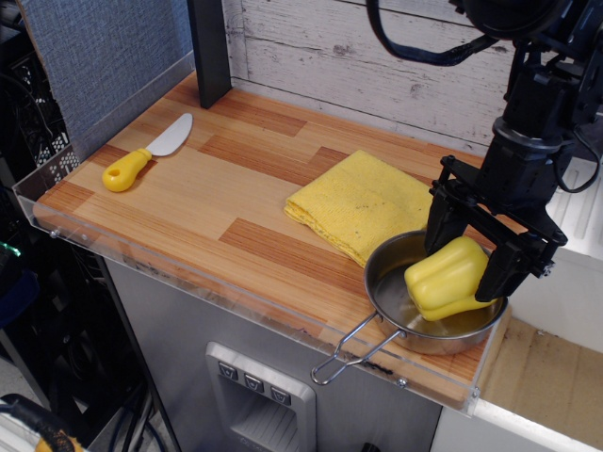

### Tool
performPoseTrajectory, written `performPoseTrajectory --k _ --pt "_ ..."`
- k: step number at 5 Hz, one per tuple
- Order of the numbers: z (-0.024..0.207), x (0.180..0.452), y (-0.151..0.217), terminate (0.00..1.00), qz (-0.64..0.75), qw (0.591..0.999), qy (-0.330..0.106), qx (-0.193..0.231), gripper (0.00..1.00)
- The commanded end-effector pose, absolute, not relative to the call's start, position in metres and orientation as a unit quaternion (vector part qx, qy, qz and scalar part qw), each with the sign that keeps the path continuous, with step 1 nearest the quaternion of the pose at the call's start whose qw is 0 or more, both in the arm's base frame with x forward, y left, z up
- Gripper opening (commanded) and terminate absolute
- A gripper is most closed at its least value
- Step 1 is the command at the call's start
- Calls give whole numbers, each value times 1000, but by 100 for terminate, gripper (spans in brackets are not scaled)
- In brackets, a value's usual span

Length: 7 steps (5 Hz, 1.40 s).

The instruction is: Place the yellow pepper to the right of the yellow spoon.

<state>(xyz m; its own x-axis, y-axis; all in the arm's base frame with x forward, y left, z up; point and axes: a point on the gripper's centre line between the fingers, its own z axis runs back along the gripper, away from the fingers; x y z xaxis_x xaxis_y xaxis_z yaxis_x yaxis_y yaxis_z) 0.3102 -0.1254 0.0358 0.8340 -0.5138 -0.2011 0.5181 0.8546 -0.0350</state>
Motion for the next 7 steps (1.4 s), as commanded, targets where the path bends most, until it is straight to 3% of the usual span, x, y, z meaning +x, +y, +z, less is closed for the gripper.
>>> performPoseTrajectory --k 1,5,7 --pt "53 317 -130 0 -274 959 68 10 0" --pt "112 325 -141 0 -277 960 -33 -9 0" --pt "128 338 -100 0 -205 978 -39 4 0"
